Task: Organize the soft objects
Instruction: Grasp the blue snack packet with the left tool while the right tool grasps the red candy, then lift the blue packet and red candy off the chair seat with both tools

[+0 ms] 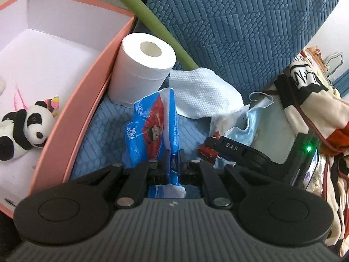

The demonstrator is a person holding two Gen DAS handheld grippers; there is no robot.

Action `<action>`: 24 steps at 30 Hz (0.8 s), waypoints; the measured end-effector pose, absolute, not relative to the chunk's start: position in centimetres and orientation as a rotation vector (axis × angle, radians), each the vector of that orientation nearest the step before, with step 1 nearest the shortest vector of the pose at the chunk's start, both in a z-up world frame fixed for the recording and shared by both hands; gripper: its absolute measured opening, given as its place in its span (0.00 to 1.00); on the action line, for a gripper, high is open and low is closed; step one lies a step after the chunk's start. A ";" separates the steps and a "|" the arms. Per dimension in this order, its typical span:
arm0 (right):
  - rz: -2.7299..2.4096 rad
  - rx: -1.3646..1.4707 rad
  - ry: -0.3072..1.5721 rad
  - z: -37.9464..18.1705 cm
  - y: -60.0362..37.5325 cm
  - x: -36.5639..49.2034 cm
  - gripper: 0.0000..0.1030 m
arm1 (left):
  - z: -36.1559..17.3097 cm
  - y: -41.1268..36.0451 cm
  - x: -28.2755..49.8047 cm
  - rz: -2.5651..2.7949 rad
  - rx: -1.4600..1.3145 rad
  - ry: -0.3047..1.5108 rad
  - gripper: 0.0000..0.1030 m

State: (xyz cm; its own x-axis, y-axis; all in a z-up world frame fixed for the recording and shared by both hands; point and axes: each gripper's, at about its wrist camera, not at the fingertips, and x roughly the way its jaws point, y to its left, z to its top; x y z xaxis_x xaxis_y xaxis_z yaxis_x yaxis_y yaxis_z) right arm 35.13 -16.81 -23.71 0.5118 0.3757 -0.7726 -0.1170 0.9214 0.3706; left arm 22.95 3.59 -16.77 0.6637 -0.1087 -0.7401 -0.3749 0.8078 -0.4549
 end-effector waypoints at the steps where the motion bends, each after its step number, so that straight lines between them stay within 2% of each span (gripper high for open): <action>1: 0.307 0.268 0.994 -23.7 -16.5 35.1 0.48 | -16.7 3.6 22.9 0.162 -0.620 0.847 0.07; 4: 0.315 0.211 0.989 -23.5 -15.8 35.0 0.45 | -16.7 3.5 22.6 0.159 -0.597 0.855 0.07; 7: 0.316 0.192 0.989 -23.4 -15.5 35.0 0.34 | -16.7 3.3 22.4 0.150 -0.580 0.861 0.07; 8: 0.316 0.193 0.991 -23.3 -15.5 35.0 0.33 | -16.6 3.3 22.3 0.149 -0.567 0.862 0.07; 24: 0.380 0.160 1.018 -20.9 -15.0 33.0 0.31 | -15.2 3.5 19.5 0.098 -0.451 0.890 0.07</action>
